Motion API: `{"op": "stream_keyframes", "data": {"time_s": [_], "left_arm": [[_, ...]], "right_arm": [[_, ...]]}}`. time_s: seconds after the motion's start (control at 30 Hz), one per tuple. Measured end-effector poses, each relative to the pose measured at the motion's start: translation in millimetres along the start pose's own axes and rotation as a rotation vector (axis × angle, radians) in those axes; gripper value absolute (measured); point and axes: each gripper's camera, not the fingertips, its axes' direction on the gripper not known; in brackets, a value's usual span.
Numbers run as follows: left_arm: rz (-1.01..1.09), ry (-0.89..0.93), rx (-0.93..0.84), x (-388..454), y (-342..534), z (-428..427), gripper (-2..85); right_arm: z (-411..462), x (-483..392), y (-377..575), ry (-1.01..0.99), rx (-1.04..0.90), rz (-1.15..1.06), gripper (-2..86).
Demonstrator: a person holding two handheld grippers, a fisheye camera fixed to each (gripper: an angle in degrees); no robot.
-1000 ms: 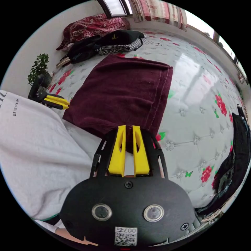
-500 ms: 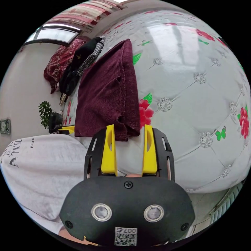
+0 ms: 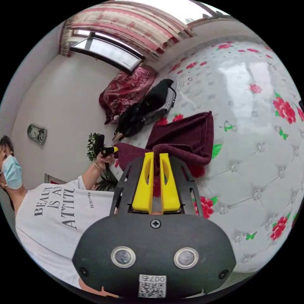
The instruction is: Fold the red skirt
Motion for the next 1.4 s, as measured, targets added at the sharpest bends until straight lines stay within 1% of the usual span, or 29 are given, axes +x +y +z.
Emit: {"op": "stream_keyframes", "data": {"time_s": [0.03, 0.1, 0.13, 0.2, 0.27, 0.33, 0.37, 0.43, 0.47, 0.5, 0.53, 0.57, 0.6, 0.63, 0.67, 0.73, 0.8, 0.87, 0.97, 1.03, 1.1, 1.17, 1.23, 1.3, 1.4], "left_arm": [[0.033, -0.003, 0.025, 10.4, -8.2, -12.8, 4.7], [0.162, -0.021, 0.090, 52.3, -24.1, -54.6, 4.8], [0.187, -0.029, 0.097, 61.5, -24.0, -62.3, 4.8], [0.261, -0.063, 0.098, 89.0, -9.5, -82.5, 4.8], [0.293, -0.056, 0.092, 98.1, 13.8, -88.8, 4.8], [0.277, -0.048, 0.062, 95.6, 43.4, -88.1, 4.8], [0.240, -0.057, 0.031, 87.5, 65.9, -82.7, 4.8], [0.143, -0.084, -0.053, 66.0, 102.9, -65.5, 4.9], [0.062, -0.093, -0.118, 46.3, 129.7, -49.3, 4.9], [-0.039, -0.094, -0.185, 23.1, 157.9, -31.0, 4.9], [-0.097, -0.089, -0.216, 10.7, 172.3, -21.8, 4.9], [-0.220, -0.085, -0.282, -13.0, 200.6, -4.2, 4.9], [-0.320, -0.064, -0.330, -31.2, 225.9, 9.2, 4.8], [-0.359, -0.045, -0.343, -37.6, 236.3, 13.2, 4.8], [-0.409, -0.002, -0.324, -44.6, 251.1, 12.9, 4.8], [-0.447, 0.059, -0.243, -48.2, 259.6, -0.5, 4.8], [-0.432, 0.099, -0.187, -48.8, 254.1, -17.5, 4.9], [-0.400, 0.100, -0.197, -48.5, 245.1, -22.3, 4.9], [-0.335, 0.029, -0.281, -48.4, 236.1, -13.6, 4.9], [-0.354, -0.010, -0.347, -55.2, 242.0, 0.0, 4.9], [-0.395, -0.064, -0.409, -62.2, 254.0, 14.3, 4.9], [-0.419, -0.099, -0.421, -64.8, 261.1, 18.7, 4.9], [-0.453, -0.100, -0.401, -69.0, 266.0, 18.8, 5.0], [-0.479, -0.102, -0.387, -74.2, 268.7, 18.1, 5.0], [-0.488, -0.114, -0.386, -75.4, 267.9, 17.9, 4.9]], "right_arm": [[-19.5, -16.9, -10.1, -0.011, 0.069, -0.041, 0.8], [-43.0, -40.2, -15.5, -0.032, 0.142, -0.104, 0.6], [-54.8, -53.6, -13.1, -0.050, 0.175, -0.144, 0.5], [-67.0, -68.3, -1.4, -0.083, 0.209, -0.187, 0.4], [-72.9, -74.6, 18.0, -0.120, 0.213, -0.205, 0.4], [-70.3, -69.4, 54.3, -0.123, 0.178, -0.170, 0.4], [-66.9, -66.1, 64.3, -0.115, 0.155, -0.156, 0.4], [-41.3, -43.9, 107.7, -0.068, 0.017, -0.048, 0.4], [-32.3, -36.6, 119.3, -0.049, -0.026, -0.013, 0.4], [-12.9, -20.8, 143.3, -0.022, -0.111, 0.065, 0.4], [7.7, -3.7, 167.4, -0.004, -0.198, 0.154, 0.4], [17.4, 3.9, 178.7, 0.006, -0.238, 0.196, 0.4], [33.0, 16.4, 199.1, -0.001, -0.294, 0.274, 0.4], [42.6, 24.6, 215.4, -0.045, -0.318, 0.337, 0.4], [43.8, 26.7, 221.5, -0.070, -0.306, 0.360, 0.4], [34.8, 30.3, 234.7, -0.146, -0.216, 0.424, 0.4], [28.5, 30.6, 236.3, -0.175, -0.182, 0.439, 0.4], [28.0, 27.8, 234.1, -0.171, -0.185, 0.429, 0.5], [43.2, 21.9, 231.2, -0.067, -0.288, 0.390, 1.0], [64.3, 20.5, 238.3, 0.071, -0.388, 0.357, 1.8], [75.3, 20.8, 244.1, 0.171, -0.439, 0.364, 3.0], [74.5, 15.0, 238.6, 0.245, -0.418, 0.320, 4.3], [69.0, 9.9, 209.1, 0.334, -0.329, 0.261, 5.9], [75.0, 8.2, 174.2, 0.348, -0.276, 0.203, 6.8], [106.8, 8.4, 109.0, 0.356, -0.213, 0.094, 7.1]]}}
